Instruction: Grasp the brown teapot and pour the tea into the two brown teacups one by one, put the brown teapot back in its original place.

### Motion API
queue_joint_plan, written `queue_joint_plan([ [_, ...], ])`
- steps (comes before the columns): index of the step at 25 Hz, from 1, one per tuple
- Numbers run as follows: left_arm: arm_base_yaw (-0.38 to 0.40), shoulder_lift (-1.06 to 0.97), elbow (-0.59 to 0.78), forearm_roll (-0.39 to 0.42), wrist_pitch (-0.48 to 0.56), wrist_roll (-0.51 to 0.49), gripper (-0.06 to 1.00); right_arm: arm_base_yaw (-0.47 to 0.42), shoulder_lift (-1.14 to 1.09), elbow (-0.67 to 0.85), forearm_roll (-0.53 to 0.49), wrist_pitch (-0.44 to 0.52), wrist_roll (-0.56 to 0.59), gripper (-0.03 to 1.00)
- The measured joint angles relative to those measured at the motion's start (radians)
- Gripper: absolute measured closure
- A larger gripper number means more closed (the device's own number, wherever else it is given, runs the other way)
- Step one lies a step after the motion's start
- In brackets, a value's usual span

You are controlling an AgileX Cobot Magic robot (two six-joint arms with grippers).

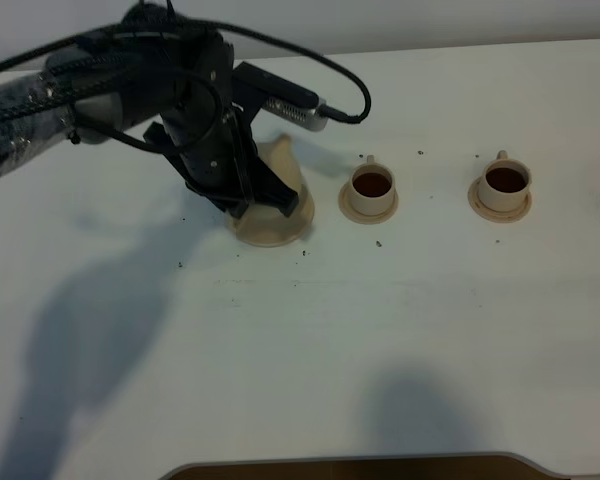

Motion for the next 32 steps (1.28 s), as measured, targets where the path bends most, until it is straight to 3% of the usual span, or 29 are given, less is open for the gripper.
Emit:
queue_joint_plan([
  [3,0.000,0.016,0.040,0.000,-0.074,-0.022,0.84,0.000,0.000,0.000,0.000,0.000,0.000,0.74],
  [9,0.000,0.055,0.045,-0.002,-0.120,-0.041,0.84,0.000,0.000,0.000,0.000,0.000,0.000,0.74],
  [24,0.000,0.062,0.045,-0.002,-0.124,-0.042,0.83,0.000,0.000,0.000,0.000,0.000,0.000,0.74],
  [32,0.000,0.025,0.045,0.004,-0.059,-0.042,0.60,0.000,0.000,0.000,0.000,0.000,0.000,0.74],
])
